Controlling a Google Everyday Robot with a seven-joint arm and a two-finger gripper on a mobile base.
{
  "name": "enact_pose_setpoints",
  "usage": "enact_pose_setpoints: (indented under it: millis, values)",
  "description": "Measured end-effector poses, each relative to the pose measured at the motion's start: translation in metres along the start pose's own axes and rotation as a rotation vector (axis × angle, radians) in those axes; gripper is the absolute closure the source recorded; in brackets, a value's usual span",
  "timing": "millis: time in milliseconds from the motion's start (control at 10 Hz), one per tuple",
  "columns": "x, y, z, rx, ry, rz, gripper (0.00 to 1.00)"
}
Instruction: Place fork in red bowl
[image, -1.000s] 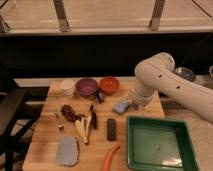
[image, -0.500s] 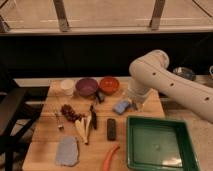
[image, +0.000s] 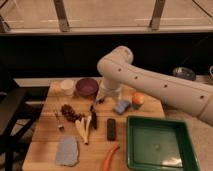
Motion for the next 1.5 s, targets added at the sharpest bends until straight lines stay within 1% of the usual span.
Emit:
enact_pose_setpoints:
  millis: [200,300,400,500,800,900,1000,1100,1200,1300,1500]
  values:
    - [-0.002,-0.049,0.018,0.026,-0.022,-0.083,0.35]
    - [-0.007,-0.078,0.027,0.045,-0.018,-0.090,0.35]
    - [-0.010,-0.092,0.030,0.057,-0.018,-0.080,0.35]
    - [-0.012,-0.103,0.032,0.065,-0.014,-0.071,0.35]
    - [-0.011,-0.104,0.033,0.068,-0.014,-0.071,0.35]
    - [-0.013,-0.106,0.033,0.069,-0.020,-0.086,0.35]
    - [-0.015,-0.110,0.034,0.071,-0.027,-0.117,0.35]
    - [-0.020,-0.120,0.037,0.076,-0.034,-0.154,0.35]
    - [-0.028,-0.140,0.042,0.084,-0.046,-0.204,0.35]
    - [-0.034,-0.156,0.047,0.089,-0.058,-0.235,0.35]
    - [-0.053,-0.202,0.067,0.105,-0.096,-0.314,0.35]
